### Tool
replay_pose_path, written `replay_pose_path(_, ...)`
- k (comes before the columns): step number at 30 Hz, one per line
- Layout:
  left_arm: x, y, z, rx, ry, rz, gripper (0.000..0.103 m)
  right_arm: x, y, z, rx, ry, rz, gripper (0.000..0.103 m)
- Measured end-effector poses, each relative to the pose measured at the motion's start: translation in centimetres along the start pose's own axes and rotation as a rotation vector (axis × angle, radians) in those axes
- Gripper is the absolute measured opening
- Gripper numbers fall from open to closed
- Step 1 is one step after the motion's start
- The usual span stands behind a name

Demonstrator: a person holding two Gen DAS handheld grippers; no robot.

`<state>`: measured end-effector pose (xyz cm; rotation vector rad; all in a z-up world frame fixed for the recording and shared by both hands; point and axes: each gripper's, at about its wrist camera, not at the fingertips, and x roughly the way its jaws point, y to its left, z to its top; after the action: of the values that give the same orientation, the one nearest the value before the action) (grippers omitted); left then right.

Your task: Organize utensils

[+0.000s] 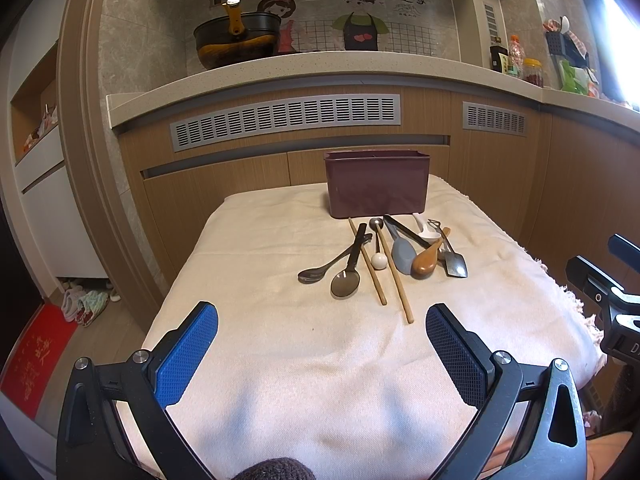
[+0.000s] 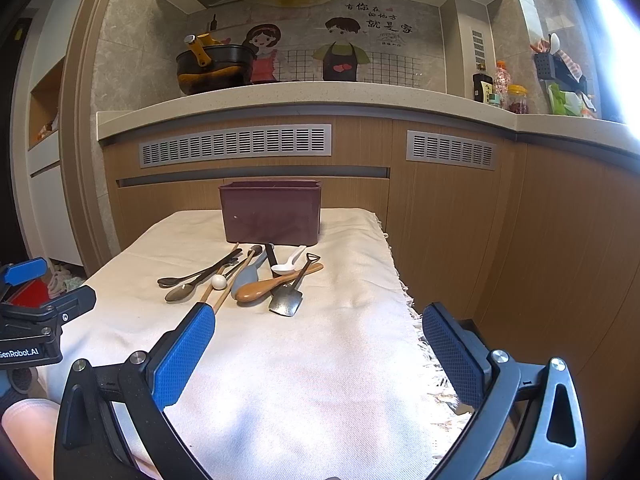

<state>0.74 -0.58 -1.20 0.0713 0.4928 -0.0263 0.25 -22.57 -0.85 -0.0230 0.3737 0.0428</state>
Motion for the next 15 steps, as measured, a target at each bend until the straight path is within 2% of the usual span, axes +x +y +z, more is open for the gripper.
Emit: replay_pose_path(15,-0.05,-0.03,-0.13,0.008,0.008,0.000,0.103,-0.13,-0.16,0.25,-0.001,-0.002,-0.001,0.103)
